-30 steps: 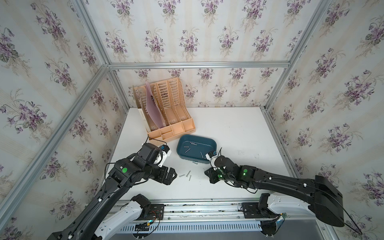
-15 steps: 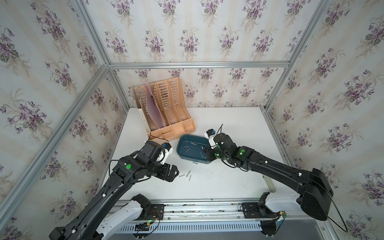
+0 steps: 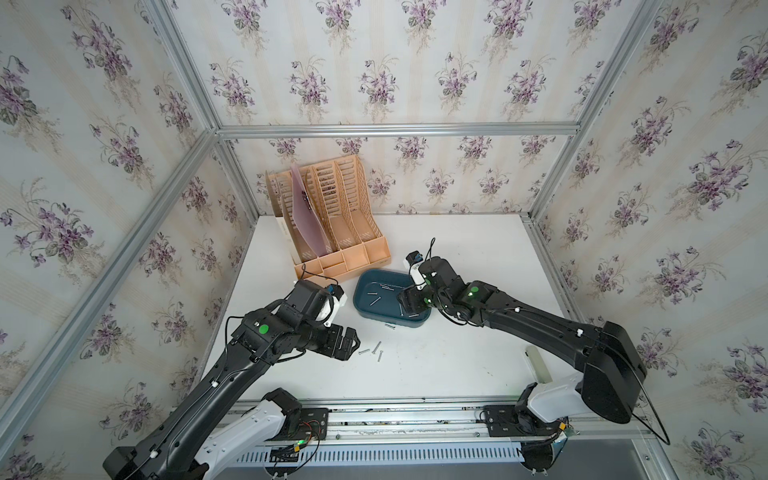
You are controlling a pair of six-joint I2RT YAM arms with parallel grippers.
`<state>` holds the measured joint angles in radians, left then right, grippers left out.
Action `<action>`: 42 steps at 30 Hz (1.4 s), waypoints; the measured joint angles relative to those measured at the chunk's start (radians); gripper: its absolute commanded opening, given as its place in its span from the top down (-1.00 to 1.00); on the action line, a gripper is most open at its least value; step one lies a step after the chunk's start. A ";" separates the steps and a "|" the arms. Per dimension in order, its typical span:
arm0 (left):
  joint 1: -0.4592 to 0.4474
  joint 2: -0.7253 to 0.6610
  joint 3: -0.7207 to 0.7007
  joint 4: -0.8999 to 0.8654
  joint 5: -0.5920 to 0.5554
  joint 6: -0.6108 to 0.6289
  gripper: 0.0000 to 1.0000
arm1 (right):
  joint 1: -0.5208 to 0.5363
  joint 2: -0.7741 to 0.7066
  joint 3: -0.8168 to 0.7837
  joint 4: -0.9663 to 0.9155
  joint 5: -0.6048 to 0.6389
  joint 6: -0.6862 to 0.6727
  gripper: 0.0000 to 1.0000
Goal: Put the screws on the desktop into the storage box
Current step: Place the screw in the storage box, then pick up the screw from the center of the board.
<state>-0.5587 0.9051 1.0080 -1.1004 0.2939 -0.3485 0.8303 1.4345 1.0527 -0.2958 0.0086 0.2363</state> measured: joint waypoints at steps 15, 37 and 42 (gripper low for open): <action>-0.029 0.216 -0.019 0.067 -0.007 -0.027 -0.98 | 0.001 -0.301 -0.130 -0.137 -0.216 -0.009 -1.00; -0.149 0.684 0.050 0.118 -0.186 -0.052 -0.57 | 0.002 -0.537 -0.267 -0.229 -0.311 -0.003 -0.96; -0.162 0.743 0.050 0.140 -0.214 -0.056 -0.43 | 0.002 -0.547 -0.269 -0.227 -0.309 -0.001 -0.95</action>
<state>-0.7208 1.6482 1.0580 -0.9607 0.0803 -0.4046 0.8322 0.8871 0.7834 -0.5228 -0.3000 0.2356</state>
